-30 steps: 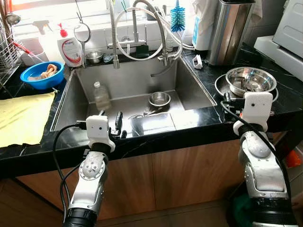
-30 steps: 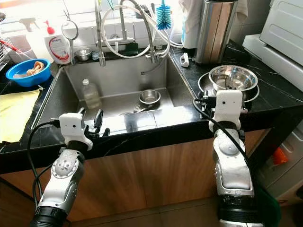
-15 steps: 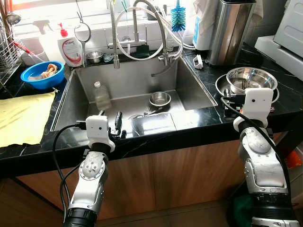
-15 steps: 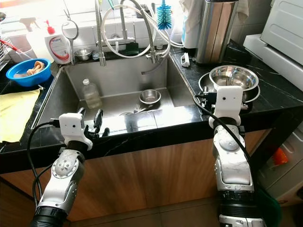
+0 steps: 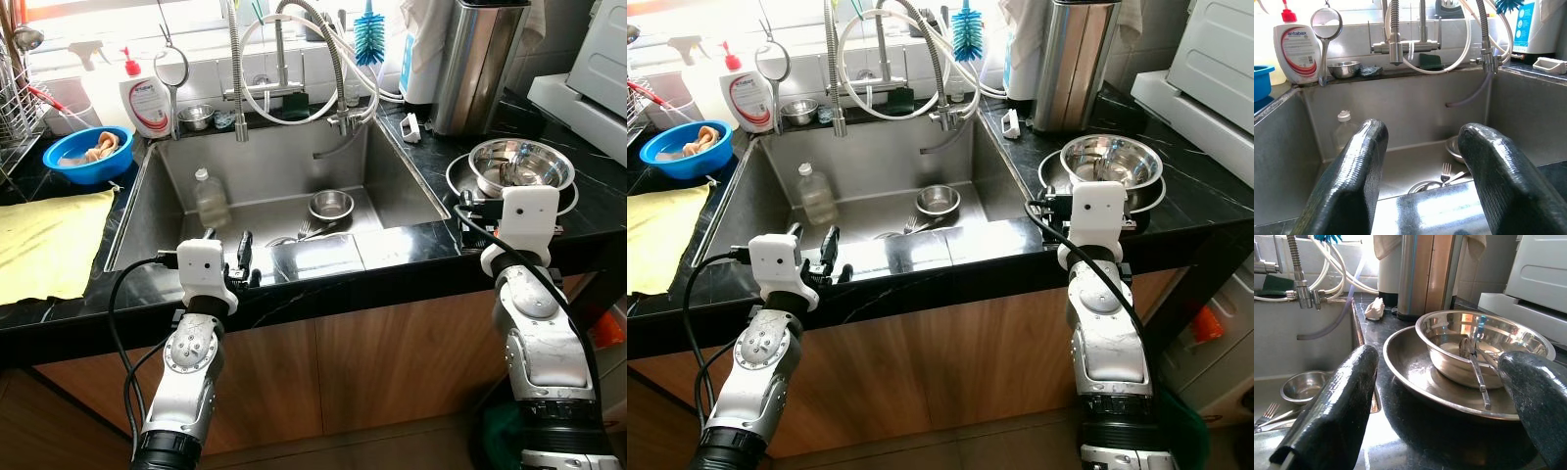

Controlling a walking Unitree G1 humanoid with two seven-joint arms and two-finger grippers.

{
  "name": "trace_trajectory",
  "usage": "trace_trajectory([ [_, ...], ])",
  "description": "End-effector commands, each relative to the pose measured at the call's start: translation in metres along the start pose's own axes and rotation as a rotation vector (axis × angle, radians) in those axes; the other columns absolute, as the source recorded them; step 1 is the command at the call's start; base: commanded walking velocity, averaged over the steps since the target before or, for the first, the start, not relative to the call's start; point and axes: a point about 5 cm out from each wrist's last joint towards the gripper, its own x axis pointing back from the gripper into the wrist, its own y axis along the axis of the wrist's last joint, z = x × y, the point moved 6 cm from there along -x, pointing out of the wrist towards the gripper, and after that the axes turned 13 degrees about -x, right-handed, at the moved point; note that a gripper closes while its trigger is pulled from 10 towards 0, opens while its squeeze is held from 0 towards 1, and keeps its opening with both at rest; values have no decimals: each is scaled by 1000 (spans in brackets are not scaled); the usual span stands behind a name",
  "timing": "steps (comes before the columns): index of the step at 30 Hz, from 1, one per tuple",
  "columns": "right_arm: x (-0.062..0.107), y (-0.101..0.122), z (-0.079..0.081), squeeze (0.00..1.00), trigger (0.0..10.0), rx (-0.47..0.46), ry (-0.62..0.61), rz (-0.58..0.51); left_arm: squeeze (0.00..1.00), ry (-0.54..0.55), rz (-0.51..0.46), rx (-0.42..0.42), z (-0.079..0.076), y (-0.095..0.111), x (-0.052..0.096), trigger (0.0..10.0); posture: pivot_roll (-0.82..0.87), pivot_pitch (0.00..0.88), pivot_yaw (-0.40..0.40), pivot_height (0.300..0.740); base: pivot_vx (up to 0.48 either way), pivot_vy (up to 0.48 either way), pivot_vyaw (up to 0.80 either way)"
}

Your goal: Kitchen organization

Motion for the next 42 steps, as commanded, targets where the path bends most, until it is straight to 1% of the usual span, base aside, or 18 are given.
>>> trace_trajectory([
  [1, -3, 2, 4, 0, 10000, 1, 14, 1, 0, 6, -3, -18, 2, 1, -1, 10000, -179, 0, 74, 740, 0, 0, 0],
  [6, -3, 4, 4, 0, 10000, -2, 15, -5, 0, 6, -4, -18, 2, 1, -1, 10000, -179, 0, 74, 740, 0, 0, 0],
  [7, -5, 10, 4, 0, 0, -5, 15, -29, 0, 5, -7, -19, 2, 1, -2, 10000, -180, 0, 77, 740, 0, 0, 0],
  [18, -5, 12, 7, 0, 0, -10, 22, -36, 0, -3, -12, -21, 1, 2, -3, 10000, -182, 0, 81, 740, 0, 0, 0],
  [31, -6, 13, 6, 0, 0, -11, 21, -36, 0, -7, -9, -23, 1, 2, -2, 10000, -179, 0, 80, 740, 0, 0, 0],
  [42, -7, 18, 5, 0, 0, -19, 11, -59, 0, -3, -12, -25, 1, 2, -3, 10000, -178, 0, 82, 740, 0, 0, 0],
])
